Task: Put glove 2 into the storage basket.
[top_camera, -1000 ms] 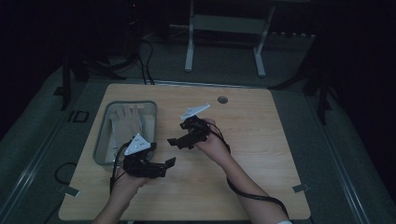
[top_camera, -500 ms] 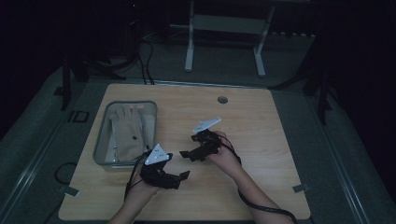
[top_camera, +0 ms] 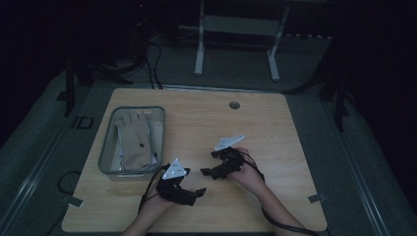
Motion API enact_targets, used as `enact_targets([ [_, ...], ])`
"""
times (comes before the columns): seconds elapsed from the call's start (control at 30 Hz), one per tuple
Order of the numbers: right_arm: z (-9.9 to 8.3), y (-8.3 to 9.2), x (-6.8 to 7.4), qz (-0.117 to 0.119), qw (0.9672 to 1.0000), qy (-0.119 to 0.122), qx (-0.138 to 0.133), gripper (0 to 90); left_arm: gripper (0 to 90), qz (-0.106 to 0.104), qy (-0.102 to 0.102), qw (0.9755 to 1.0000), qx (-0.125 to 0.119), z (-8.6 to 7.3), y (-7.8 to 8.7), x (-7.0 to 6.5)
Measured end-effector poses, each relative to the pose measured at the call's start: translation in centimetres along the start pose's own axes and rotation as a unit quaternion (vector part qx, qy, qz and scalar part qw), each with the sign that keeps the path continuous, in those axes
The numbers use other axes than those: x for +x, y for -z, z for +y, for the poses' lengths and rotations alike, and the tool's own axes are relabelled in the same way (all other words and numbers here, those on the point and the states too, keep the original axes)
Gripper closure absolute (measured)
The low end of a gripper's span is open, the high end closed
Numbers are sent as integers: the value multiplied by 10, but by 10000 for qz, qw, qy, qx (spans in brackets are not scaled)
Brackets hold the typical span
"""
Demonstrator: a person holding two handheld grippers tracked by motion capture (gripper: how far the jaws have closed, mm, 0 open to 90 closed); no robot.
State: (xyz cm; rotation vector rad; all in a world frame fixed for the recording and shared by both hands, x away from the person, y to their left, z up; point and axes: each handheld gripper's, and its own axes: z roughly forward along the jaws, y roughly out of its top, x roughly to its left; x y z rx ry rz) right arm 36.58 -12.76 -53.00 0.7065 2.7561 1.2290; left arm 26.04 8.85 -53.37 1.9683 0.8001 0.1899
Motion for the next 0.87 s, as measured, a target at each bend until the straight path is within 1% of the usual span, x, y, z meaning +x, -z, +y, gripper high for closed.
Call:
enact_targets([
  [0.03, -7, 1, -1, 21, 10000, 18, 45, 149, 88, -11, -21, 10000, 23, -1, -1, 0],
  [0.07, -7, 1, -1, 21, 10000, 18, 45, 149, 88, -11, -21, 10000, 23, -1, -1, 0],
  [0.1, -11, 1, -2, 23, 10000, 59, 57, 148, 88, -18, -4, 10000, 18, -2, -2, 0],
  [0.2, -21, 5, -5, -6, 10000, 63, 54, 147, 88, -48, -3, 10000, 25, -5, -4, 1],
  [0.23, -26, 8, -6, 56, 10000, 57, 46, 143, 88, -62, 6, 10000, 37, -7, -5, 1],
  [0.27, -26, 8, -6, 56, 10000, 57, 46, 143, 88, -62, -14, 10000, 63, -7, -6, 1],
  [0.3, -32, 11, -6, 14, 9999, 128, 50, 141, 88, -109, -27, 9999, 54, -9, -8, 0],
  [0.33, -34, 12, -6, -31, 9998, 191, 24, 140, 88, -109, -27, 9999, 54, -9, -8, 0],
  [0.37, -34, 12, -6, -31, 9998, 191, 24, 140, 88, -124, -41, 9999, 66, -9, -9, 0],
  [0.4, -39, 15, -5, -76, 9996, 255, -4, 139, 88, -145, -54, 9999, 51, -10, -10, -1],
  [0.53, -49, 16, -5, -144, 9994, 301, -53, 139, 88, -222, -149, 9996, 37, -10, -13, -6],
  [0.57, -50, 16, -5, -196, 9994, 289, -73, 139, 88, -255, -144, 9996, 16, -11, -14, -6],
  [0.6, -52, 17, -5, -201, 9993, 286, -93, 139, 89, -296, -170, 9994, 28, -12, -16, -7],
  [0.63, -53, 17, -6, -201, 9994, 253, -96, 139, 90, -296, -170, 9994, 28, -12, -16, -7],
  [0.7, -54, 18, -6, -226, 9993, 262, -116, 139, 90, -284, -192, 9994, 40, -13, -17, -8],
  [0.77, -55, 19, -8, -232, 9994, 223, -151, 141, 90, -298, -155, 9994, 56, -14, -18, -7],
  [0.87, -55, 20, -8, -237, 9993, 232, -165, 141, 90, -309, -182, 9993, 78, -15, -18, -7],
])
